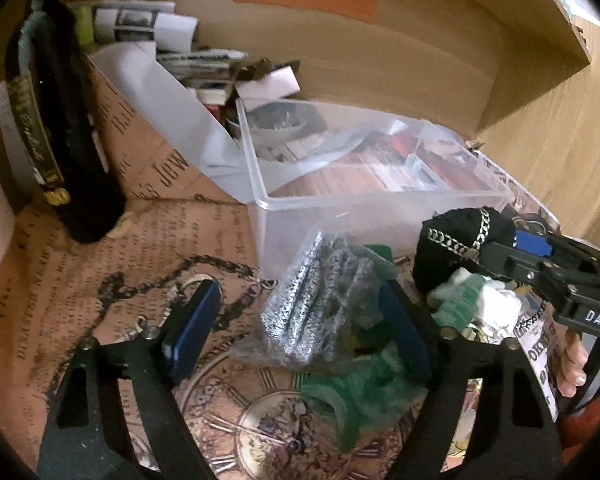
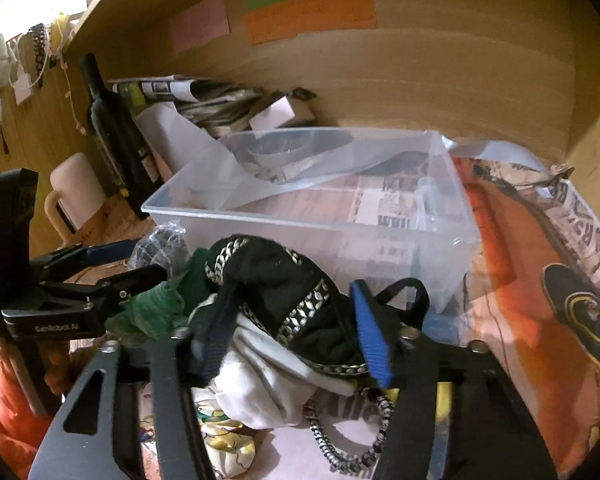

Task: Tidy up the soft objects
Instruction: 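Grasp the silver mesh pouch with the left tool while the right tool grasps the black knit cap, then carry the pouch with the left tool into the clear box while the right tool drops the cap there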

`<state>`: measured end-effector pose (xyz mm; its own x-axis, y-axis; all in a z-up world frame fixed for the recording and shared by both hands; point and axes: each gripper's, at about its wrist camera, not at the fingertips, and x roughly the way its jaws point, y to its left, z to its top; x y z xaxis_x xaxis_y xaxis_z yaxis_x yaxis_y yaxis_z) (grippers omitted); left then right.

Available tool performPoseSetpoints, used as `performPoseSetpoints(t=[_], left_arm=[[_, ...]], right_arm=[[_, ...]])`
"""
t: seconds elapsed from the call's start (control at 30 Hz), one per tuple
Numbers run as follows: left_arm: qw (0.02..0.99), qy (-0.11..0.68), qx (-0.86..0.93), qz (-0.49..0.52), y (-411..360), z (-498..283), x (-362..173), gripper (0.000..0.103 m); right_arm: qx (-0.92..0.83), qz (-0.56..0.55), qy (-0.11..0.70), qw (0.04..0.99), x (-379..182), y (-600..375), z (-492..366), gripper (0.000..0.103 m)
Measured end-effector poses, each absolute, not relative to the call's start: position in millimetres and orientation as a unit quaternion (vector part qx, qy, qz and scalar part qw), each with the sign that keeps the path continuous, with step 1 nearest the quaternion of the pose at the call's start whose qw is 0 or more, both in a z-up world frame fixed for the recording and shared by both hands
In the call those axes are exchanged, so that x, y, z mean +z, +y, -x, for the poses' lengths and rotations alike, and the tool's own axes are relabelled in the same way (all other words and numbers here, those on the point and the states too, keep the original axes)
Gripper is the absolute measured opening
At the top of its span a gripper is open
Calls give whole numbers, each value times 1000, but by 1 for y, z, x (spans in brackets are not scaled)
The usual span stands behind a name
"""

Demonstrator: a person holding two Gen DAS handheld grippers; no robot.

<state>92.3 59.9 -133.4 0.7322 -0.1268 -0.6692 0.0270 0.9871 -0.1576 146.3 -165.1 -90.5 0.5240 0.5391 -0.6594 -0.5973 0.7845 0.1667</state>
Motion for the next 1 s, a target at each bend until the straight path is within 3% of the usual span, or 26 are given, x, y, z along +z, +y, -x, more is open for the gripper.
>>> performPoseSetpoints(t=[0.17, 0.23, 0.4, 0.63, 1.0], left_arm=[[920, 376, -74, 80, 58, -95, -139, 52], [921, 375, -74, 79, 56, -95, -141, 42], [923, 368, -74, 82, 56, -89, -141, 31], [937, 335, -64, 78, 58, -67, -121, 25], [962, 259, -50, 65, 60, -54, -70, 25]], right_arm=[[320, 44, 356, 877, -88, -167, -145, 27], [318, 44, 353, 879, -87, -167, -146, 24], [315, 43, 334, 887, -78, -171, -141, 20], [311, 36, 295, 903, -53, -182, -133, 19], [300, 21, 227, 926, -9, -197, -135, 19]])
